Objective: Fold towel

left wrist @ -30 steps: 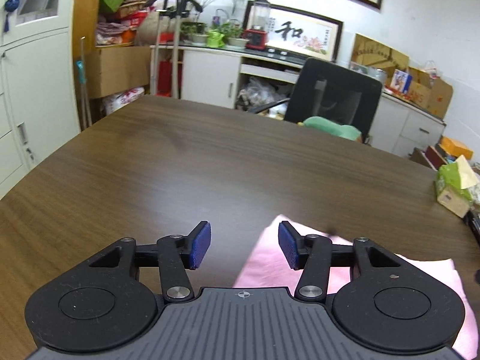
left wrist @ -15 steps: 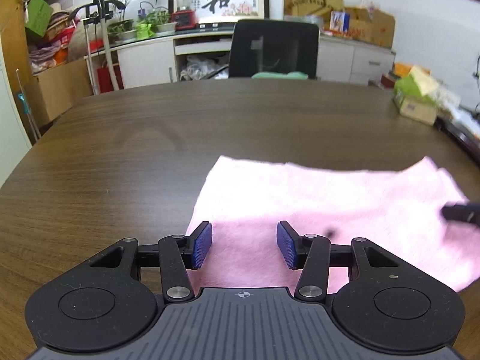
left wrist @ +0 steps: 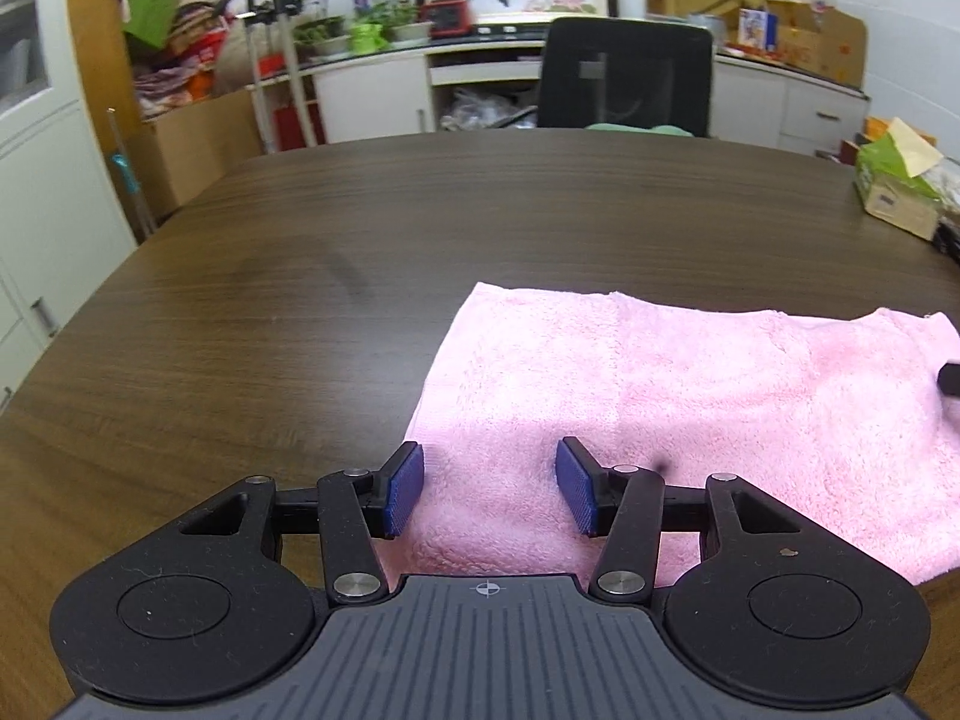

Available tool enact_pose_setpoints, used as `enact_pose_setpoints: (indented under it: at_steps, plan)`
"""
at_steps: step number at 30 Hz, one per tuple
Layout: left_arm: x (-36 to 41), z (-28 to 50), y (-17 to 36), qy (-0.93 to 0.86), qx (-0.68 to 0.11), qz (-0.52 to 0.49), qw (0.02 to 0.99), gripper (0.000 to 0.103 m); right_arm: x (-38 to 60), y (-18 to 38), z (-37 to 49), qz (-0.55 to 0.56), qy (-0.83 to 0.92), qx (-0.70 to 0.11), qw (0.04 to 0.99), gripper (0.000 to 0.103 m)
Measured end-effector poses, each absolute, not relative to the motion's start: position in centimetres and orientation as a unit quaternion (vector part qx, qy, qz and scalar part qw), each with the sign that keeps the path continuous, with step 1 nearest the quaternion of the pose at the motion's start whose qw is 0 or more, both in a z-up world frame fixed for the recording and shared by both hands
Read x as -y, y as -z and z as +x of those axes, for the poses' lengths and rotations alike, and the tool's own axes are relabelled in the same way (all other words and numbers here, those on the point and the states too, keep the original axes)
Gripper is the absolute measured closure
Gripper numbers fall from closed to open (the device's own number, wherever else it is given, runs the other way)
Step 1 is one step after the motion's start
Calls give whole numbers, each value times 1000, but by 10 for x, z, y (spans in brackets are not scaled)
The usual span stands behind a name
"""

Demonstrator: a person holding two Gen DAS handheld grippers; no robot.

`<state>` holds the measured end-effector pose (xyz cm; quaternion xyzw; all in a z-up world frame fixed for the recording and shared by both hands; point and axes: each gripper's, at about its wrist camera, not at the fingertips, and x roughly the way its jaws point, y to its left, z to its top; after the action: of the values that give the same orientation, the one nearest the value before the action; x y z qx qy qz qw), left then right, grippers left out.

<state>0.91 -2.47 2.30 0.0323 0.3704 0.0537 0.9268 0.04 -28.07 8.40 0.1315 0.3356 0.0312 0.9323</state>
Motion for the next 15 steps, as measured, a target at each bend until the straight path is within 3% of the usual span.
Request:
enact_pose_setpoints:
  at_steps: [3,7,11,15]
  plan:
    - [30,8,-23,-62,-360,45,930,50,267,-91,0,108,-49,-308,944,53]
    - [28,11,-23,-60,-361,32,930,50,248,-84,19,89,-80,-335,935,53]
    - [16,15,-22,-59,-369,3,927,37,225,-73,33,22,-70,-352,933,46]
    - [4,18,-22,-57,-376,-20,925,36,224,-79,36,46,-69,-354,932,44]
